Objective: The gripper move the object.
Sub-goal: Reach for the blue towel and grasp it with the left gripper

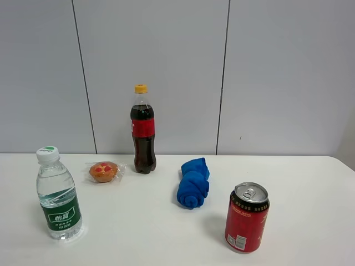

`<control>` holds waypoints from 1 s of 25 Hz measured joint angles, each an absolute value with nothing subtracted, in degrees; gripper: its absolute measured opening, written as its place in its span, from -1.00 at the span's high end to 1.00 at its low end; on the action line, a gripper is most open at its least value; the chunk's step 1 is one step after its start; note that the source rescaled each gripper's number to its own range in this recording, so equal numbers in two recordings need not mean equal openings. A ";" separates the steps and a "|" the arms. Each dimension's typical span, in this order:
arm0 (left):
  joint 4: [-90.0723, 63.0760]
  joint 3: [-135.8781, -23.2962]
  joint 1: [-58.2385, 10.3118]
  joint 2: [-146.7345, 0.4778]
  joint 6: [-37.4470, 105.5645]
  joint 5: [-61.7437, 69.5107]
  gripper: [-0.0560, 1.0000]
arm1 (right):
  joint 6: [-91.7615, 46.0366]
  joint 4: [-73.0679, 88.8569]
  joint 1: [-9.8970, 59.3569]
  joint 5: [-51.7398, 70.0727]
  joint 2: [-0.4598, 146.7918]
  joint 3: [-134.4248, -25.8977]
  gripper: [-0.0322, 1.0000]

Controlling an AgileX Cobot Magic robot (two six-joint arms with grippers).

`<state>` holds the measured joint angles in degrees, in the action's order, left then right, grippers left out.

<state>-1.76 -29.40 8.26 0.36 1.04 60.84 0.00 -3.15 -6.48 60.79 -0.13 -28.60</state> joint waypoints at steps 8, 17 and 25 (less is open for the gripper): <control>-1.76 -29.40 8.26 0.36 1.04 60.84 -1.00 | 0.00 -3.15 -6.48 60.79 -0.13 -28.60 -1.00; -1.76 -29.40 8.26 0.36 1.04 60.84 -1.00 | 0.00 -3.15 -6.48 60.79 -0.13 -28.60 -1.00; -1.76 -29.40 8.26 0.36 1.04 60.84 -1.00 | 0.00 -3.15 -6.48 60.79 -0.13 -28.60 -1.00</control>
<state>-1.76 -29.40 8.26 0.36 1.04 60.84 0.00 -3.15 -6.48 60.79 -0.13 -28.60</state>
